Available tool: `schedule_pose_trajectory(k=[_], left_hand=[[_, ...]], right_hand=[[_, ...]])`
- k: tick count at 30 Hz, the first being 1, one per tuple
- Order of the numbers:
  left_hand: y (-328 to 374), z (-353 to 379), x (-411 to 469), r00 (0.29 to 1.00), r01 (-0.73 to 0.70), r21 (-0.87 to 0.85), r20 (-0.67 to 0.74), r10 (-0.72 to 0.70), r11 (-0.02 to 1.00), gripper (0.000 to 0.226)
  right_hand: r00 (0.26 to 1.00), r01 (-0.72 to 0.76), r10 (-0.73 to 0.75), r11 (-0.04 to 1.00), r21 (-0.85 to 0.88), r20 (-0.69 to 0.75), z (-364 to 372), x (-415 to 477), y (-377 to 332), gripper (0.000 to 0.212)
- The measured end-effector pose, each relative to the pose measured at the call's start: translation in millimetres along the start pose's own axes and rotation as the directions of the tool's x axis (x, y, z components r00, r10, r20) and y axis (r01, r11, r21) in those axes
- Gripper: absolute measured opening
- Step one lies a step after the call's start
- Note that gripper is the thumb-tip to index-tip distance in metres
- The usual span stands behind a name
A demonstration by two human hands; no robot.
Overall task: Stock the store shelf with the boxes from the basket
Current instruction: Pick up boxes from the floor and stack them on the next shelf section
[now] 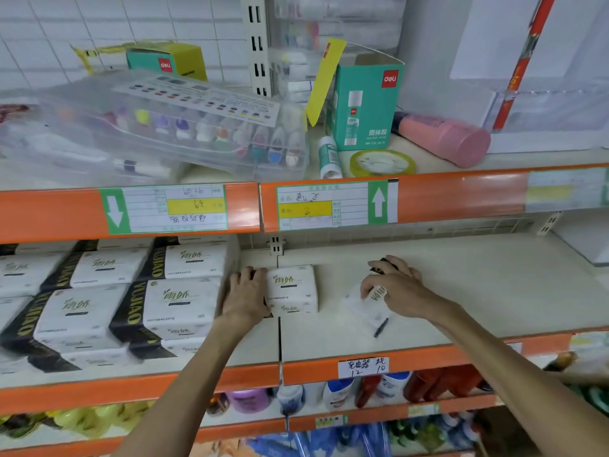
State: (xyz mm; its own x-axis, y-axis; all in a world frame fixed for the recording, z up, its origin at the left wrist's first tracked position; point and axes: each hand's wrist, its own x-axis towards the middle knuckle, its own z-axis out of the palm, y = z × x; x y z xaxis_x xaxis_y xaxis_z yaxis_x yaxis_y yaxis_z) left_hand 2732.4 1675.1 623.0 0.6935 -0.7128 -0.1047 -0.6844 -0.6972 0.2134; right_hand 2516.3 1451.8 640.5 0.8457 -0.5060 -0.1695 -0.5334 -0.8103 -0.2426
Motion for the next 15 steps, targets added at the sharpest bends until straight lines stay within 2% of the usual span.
schedule_pose_trajectory(k=[2,3,4,5,7,8,10,15], left_hand=[[-2.3,1.7,-0.7,1.0,-0.006,0.023,-0.021,0.006,1.0,0.076],[-2.7,2.7,-0.9,1.0,-0.005,0.026,-0.03,0.006,1.0,0.074],[-2.7,3.8,-0.8,0.999,-0.008,0.031,-0.041,0.009,0.999,0.073],[-2.3,4.5,-0.5,0.998,-0.014,0.038,-0.058,0.017,0.999,0.071],[-1.1,5.3,0.3,0.994,-0.033,0.046,-0.102,0.037,0.998,0.065],[-0.4,5.8,0.5,0.992,-0.038,0.036,-0.121,0.042,0.999,0.063],[0.2,7.8,-0.8,0.987,-0.04,0.022,-0.155,0.043,0.999,0.058],[-2.9,14.5,-5.6,0.976,-0.04,0.04,-0.212,0.048,0.998,0.05]], right_hand=[[0.993,-0.077,0.075,0.997,-0.025,-0.091,-7.7,-7.8,2.9,0.053],[0.973,-0.147,0.15,0.989,0.03,-0.176,-9.3,-9.8,8.4,0.038],[0.95,-0.219,0.237,0.97,0.107,-0.202,-9.7,-13.3,11.8,0.019],[0.939,-0.283,0.308,0.945,0.162,-0.155,-8.9,-16.0,11.3,0.035],[0.908,-0.419,0.415,0.885,0.201,0.063,5.3,-22.4,5.5,0.095],[0.897,-0.442,0.428,0.875,0.197,0.11,15.0,-25.5,0.3,0.11],[0.885,-0.465,0.451,0.853,0.237,0.112,29.1,-28.7,-5.7,0.115],[0.922,-0.385,0.384,0.902,0.192,0.046,21.4,-21.8,12.6,0.084]])
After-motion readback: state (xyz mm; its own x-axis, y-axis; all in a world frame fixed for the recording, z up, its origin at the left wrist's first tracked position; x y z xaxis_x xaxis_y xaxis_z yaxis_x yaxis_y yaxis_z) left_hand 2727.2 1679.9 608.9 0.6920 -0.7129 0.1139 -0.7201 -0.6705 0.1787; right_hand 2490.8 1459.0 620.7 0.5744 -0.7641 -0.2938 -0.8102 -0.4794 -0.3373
